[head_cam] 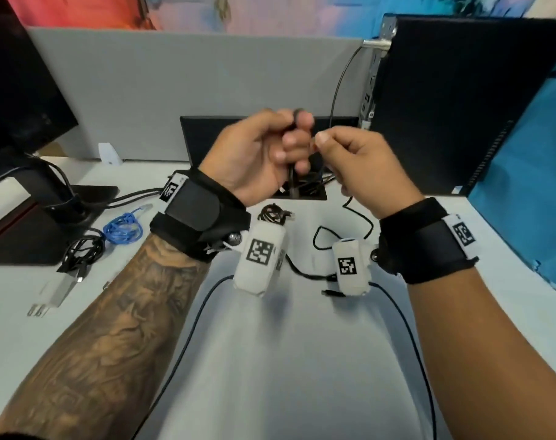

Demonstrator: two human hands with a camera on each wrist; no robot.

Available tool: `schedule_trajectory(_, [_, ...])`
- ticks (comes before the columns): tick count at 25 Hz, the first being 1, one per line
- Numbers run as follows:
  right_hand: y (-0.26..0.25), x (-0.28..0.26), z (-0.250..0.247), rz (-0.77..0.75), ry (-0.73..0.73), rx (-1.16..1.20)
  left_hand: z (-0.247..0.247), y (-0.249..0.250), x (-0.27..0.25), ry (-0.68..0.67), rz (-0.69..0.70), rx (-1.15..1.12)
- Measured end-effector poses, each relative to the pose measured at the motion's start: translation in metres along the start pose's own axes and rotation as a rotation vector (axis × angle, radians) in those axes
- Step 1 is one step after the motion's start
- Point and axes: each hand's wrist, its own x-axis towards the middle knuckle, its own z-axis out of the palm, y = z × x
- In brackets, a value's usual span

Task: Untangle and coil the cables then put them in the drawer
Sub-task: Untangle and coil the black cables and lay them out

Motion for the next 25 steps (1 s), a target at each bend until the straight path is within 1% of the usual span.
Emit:
schedule_trajectory(2, [-0.003, 0.008, 0.006, 0.04, -0.142, 0.004, -0.007, 0.01, 0.016, 0.102, 0.14, -0.143])
schedule_trajectory(5, [-0.013, 0.008, 0.006, 0.081, -0.346, -0.08, -0.019, 0.011, 0.031, 0.323, 0.347, -0.219])
schedule_trajectory(7, [-0.019, 0.001, 0.001, 0.082, -0.412, -0.131, -0.026, 0.006, 0.034, 0.416, 0.445, -0.155])
schedule_trajectory(9, [-0.025, -0.005, -0.003, 0.048, -0.437, -0.125, -0.028, -0.004, 0.032, 0.444, 0.491, -0.032])
schedule_trajectory(10, [-0.026, -0.006, -0.005, 0.02, -0.416, -0.113, -0.027, -0.009, 0.031, 0.444, 0.495, 0.05])
schedule_trajectory(11, [-0.026, -0.006, -0.006, -0.009, -0.365, -0.094, -0.025, -0.015, 0.03, 0.445, 0.493, 0.161])
schedule_trajectory(13, [-0.024, -0.003, -0.009, -0.041, -0.215, -0.021, -0.023, -0.025, 0.029, 0.44, 0.475, 0.477])
schedule_trajectory(14, [-0.021, -0.001, -0.011, -0.04, -0.144, 0.012, -0.022, -0.029, 0.028, 0.417, 0.445, 0.643])
schedule_trajectory(15, [-0.019, 0.001, -0.013, -0.041, -0.087, 0.029, -0.021, -0.033, 0.027, 0.365, 0.399, 0.763])
schedule_trajectory(16, [-0.016, 0.001, -0.015, -0.048, -0.044, 0.031, -0.018, -0.035, 0.025, 0.303, 0.338, 0.825])
schedule_trajectory(17, [-0.013, 0.001, -0.016, -0.06, -0.01, 0.025, -0.016, -0.036, 0.023, 0.24, 0.269, 0.833])
schedule_trajectory(19, [-0.007, 0.002, -0.018, -0.089, 0.062, 0.018, -0.01, -0.036, 0.02, 0.164, 0.139, 0.798])
schedule_trajectory(21, [-0.001, 0.004, -0.017, -0.096, 0.102, 0.051, -0.007, -0.033, 0.019, 0.143, 0.037, 0.678])
schedule_trajectory(23, [0.001, 0.004, -0.015, -0.08, 0.069, 0.076, -0.009, -0.025, 0.016, 0.089, -0.05, 0.425])
schedule_trajectory(25, [0.002, 0.004, -0.01, -0.063, 0.002, 0.11, -0.012, -0.019, 0.013, 0.01, -0.107, 0.142])
